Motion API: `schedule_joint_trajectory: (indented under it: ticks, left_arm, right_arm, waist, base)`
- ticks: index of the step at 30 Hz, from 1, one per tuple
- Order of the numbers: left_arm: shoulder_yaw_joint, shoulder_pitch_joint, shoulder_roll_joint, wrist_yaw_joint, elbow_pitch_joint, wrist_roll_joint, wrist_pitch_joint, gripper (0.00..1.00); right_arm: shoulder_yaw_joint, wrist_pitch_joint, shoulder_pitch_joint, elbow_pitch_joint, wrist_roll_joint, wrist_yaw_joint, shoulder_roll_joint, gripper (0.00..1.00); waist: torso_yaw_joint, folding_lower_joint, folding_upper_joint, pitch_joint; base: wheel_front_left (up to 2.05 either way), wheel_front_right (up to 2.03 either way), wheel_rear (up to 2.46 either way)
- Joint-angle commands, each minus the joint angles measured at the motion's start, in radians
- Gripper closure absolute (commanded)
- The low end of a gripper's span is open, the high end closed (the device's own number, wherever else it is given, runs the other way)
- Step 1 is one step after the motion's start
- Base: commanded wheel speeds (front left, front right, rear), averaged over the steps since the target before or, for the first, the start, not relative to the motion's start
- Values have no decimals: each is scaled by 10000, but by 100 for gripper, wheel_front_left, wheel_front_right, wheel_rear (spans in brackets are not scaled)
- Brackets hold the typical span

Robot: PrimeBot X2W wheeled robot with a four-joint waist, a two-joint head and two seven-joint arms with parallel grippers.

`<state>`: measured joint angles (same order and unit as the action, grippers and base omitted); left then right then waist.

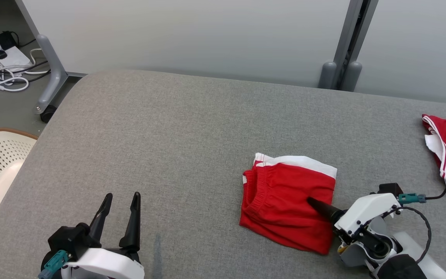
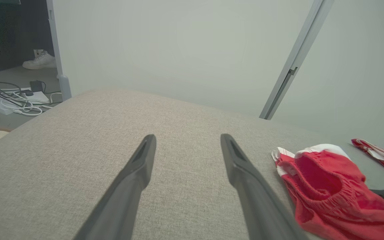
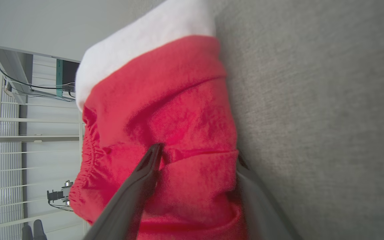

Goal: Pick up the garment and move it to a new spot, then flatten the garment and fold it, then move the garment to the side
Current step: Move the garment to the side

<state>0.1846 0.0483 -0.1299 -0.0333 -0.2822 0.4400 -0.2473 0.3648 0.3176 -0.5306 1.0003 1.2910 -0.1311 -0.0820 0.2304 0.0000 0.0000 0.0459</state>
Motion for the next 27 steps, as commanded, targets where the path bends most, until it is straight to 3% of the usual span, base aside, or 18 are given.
schedule_joint_trajectory:
  ticks: [1, 3, 15, 27]
  left_arm:
    - [-8, 168, -58, 46, -9, 35, -50, 0]
    - [10, 185, -49, 63, -12, 33, -57, 0]
    - [41, 172, -68, 88, -46, 81, -98, 0]
    - [157, 472, -92, 47, 104, 65, -92, 0]
  right_arm:
    - [51, -24, 30, 150, 10, 1, 45, 53]
    - [64, -197, -13, 102, -7, 1, 57, 100]
    - [634, -780, 98, -1387, -325, -5, -444, 100]
    - [2128, -192, -900, -3702, -1327, -5, -2412, 100]
  waist:
    - [2, 0, 0, 8]
    - [1, 0, 0, 15]
    - [-314, 0, 0, -135]
    - [-1486, 0, 0, 674]
  base:
    - [0, 0, 0]
    - [0, 0, 0]
    - [0, 0, 0]
    - [0, 0, 0]
